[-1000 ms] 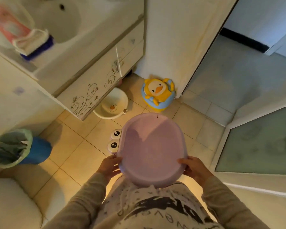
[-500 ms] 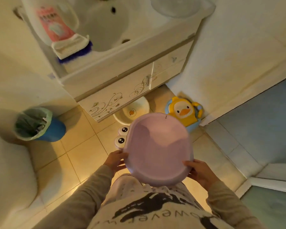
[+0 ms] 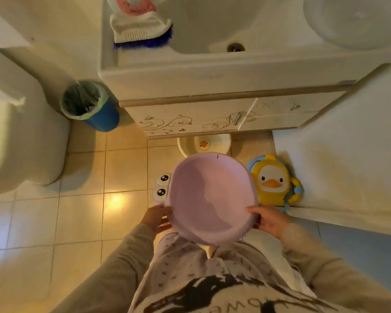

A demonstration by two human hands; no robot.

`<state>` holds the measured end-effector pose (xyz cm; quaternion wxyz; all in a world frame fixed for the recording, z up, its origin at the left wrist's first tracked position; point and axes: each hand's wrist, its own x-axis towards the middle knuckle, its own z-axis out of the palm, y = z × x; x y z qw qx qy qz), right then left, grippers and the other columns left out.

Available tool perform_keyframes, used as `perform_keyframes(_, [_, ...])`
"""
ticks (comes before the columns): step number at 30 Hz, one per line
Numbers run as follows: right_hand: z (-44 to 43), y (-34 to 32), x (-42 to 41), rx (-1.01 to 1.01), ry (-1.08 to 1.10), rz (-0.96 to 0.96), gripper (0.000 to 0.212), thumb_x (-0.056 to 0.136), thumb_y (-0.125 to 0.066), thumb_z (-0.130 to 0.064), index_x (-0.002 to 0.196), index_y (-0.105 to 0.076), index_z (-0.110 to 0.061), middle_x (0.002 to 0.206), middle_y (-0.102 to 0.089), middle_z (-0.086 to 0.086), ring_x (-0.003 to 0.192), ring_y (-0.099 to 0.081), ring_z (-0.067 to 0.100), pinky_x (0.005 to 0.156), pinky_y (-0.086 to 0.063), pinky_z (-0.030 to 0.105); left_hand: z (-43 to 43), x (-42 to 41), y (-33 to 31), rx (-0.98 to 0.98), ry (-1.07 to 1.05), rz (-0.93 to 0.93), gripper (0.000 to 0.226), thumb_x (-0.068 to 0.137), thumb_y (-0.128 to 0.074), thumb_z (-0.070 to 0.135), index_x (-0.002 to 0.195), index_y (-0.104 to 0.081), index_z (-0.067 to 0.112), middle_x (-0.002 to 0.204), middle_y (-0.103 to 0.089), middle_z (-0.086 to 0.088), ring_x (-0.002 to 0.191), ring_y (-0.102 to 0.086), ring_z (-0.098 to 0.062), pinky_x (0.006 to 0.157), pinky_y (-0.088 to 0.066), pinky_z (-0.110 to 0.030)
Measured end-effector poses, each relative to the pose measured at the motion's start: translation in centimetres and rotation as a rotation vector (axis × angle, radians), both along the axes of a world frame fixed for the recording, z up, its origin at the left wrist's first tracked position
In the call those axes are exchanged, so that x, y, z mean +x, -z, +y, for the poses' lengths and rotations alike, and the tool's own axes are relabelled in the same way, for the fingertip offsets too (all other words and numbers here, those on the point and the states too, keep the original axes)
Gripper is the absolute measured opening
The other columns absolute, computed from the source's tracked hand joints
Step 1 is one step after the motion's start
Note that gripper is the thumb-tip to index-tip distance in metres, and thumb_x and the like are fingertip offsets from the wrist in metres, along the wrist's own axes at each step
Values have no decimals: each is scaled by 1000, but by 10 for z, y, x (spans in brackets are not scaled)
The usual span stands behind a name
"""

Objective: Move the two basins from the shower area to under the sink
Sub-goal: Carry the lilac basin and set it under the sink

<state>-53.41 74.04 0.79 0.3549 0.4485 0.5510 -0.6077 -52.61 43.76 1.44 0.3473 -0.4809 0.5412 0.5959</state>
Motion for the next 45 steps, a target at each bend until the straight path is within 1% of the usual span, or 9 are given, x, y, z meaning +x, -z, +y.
perform_keyframes(9, [12,21,-17,69,-144,-62,29,83,-60,-2,112,-57,-3,109,-60,17,98,-56,30,69,-53,38,26,14,23,-16,-116,-70,20,87,-57,7,106,-53,5,93,-57,-11,95,-53,-32,88,-46,-42])
perform_keyframes(14, [18,62,-12,148,-146,-81,38,84,-62,-9,120,-52,-8,113,-58,14,92,-58,27,60,-52,33,32,1,60,-10,-115,-99,5,87,-57,4,86,-59,9,84,-58,-7,75,-55,-24,71,-49,-35])
perform_keyframes(17, [20,104,-20,191,-134,-87,32,84,-63,-12,112,-49,-7,107,-57,14,80,-58,22,58,-50,32,34,-10,99,-6,-101,-110,14,87,-57,6,101,-59,6,84,-59,-8,79,-56,-25,68,-48,-32])
perform_keyframes(21, [19,176,-36,255,-164,-103,25,85,-62,-10,105,-48,-7,108,-57,17,94,-57,29,60,-51,33,38,-24,165,3,-48,-145,30,89,-56,8,119,-56,5,106,-59,-12,98,-54,-28,72,-48,-32])
perform_keyframes(26, [21,276,-85,307,-287,6,20,84,-62,-6,102,-54,-4,119,-59,24,99,-58,31,77,-53,46,41,-63,257,-9,20,-112,19,89,-56,9,108,-55,9,109,-56,-12,97,-52,-27,71,-46,-30])
perform_keyframes(31, [28,344,-163,389,-408,189,16,81,-66,-11,94,-64,-1,112,-64,27,98,-61,32,90,-51,53,43,-120,320,-14,94,-15,19,88,-56,12,108,-55,11,103,-59,-8,96,-54,-24,90,-44,-39])
perform_keyframes(37, [22,425,-256,576,-569,380,21,75,-71,-26,78,-60,-9,100,-64,18,86,-54,22,73,-44,36,39,-205,399,-159,186,111,8,86,-56,16,79,-56,18,77,-57,0,69,-53,-15,67,-44,-27])
perform_keyframes(41, [17,481,-300,647,-582,475,33,75,-72,-30,98,-53,-16,118,-64,21,96,-58,20,80,-45,34,30,-251,456,-241,258,225,14,85,-58,16,98,-57,12,75,-58,0,66,-54,-15,66,-46,-28])
perform_keyframes(45, [15,531,-324,649,-579,489,28,80,-69,-29,95,-47,-22,120,-60,12,101,-53,16,82,-42,27,28,-280,505,-311,295,266,19,85,-59,13,103,-58,10,89,-61,-6,63,-55,-13,60,-50,-25])
